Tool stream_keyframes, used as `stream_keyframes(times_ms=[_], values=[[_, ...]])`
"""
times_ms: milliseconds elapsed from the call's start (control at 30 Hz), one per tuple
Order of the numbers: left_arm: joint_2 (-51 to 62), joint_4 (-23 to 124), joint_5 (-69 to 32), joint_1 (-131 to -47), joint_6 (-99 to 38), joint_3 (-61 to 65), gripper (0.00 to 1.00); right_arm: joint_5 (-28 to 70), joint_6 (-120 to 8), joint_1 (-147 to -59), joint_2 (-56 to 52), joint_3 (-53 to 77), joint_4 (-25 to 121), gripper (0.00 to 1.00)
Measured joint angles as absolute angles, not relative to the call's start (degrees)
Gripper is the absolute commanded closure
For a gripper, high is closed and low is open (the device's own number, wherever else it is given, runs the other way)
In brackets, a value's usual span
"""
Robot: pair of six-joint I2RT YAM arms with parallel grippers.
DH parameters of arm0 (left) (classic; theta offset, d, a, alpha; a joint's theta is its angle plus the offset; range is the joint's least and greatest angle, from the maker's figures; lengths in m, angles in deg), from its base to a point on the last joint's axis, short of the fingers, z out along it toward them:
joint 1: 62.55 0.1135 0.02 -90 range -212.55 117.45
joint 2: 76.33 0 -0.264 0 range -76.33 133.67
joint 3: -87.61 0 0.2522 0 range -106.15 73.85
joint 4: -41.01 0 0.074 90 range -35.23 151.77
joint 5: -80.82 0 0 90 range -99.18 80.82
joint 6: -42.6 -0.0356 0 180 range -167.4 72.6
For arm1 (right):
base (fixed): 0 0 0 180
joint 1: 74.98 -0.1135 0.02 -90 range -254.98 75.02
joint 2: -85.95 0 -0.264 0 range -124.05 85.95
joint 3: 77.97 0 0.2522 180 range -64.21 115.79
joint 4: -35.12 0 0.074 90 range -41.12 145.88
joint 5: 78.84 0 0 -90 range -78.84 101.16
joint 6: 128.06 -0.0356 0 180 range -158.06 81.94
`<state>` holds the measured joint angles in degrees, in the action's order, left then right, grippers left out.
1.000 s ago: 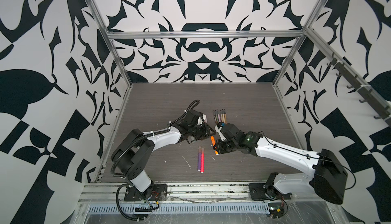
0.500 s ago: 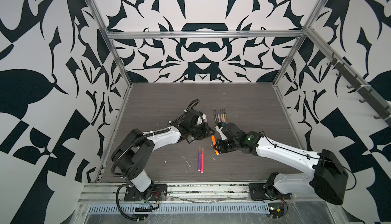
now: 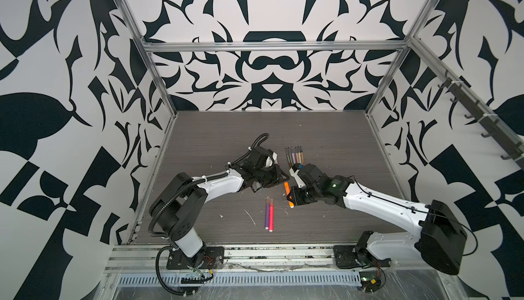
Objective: Open the pen caps
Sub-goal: 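Close the left gripper on the orange marker's clear cap while the right holds it, then pull the orange marker from the cap with the right gripper while the left withdraws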
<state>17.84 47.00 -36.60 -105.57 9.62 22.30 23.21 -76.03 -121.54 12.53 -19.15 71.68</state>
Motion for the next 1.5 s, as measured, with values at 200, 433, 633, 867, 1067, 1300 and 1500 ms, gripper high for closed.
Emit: stream_keyframes(times_ms=[200, 433, 633, 867, 1067, 1300, 1500], values=[[17.84, 46.87, -36.42, -105.66, 9.66, 21.92, 1.0, 24.57, -75.29, -120.19, 12.48, -19.15, 71.73, 0.8], [17.84, 46.21, -37.73, -106.12, 10.43, 21.4, 1.0, 25.23, -74.85, -119.47, 12.31, -19.15, 71.29, 0.71], [17.84, 45.16, -38.81, -106.6, 10.91, 20.81, 1.0, 25.36, -74.7, -119.18, 12.13, -19.15, 70.94, 0.89], [17.84, 45.3, -39.05, -106.43, 10.62, 20.68, 1.0, 25.09, -74.31, -119.21, 12.64, -19.26, 70.92, 1.0], [17.77, 50.39, -39.5, -105.14, 7.19, 17.73, 1.0, 25.12, -75.44, -119.21, 14.84, -22.03, 65.98, 1.0], [16.5, 59.66, -42.0, -103.08, 2.6, 14.65, 1.0, 20.4, -82.92, -125.19, 19.35, -28.98, 54.37, 1.0], [16.66, 68.59, -48.66, -98.47, 0.02, 11.45, 1.0, 12.92, -88.73, -130.81, 19.83, -30.99, 46.33, 1.0]])
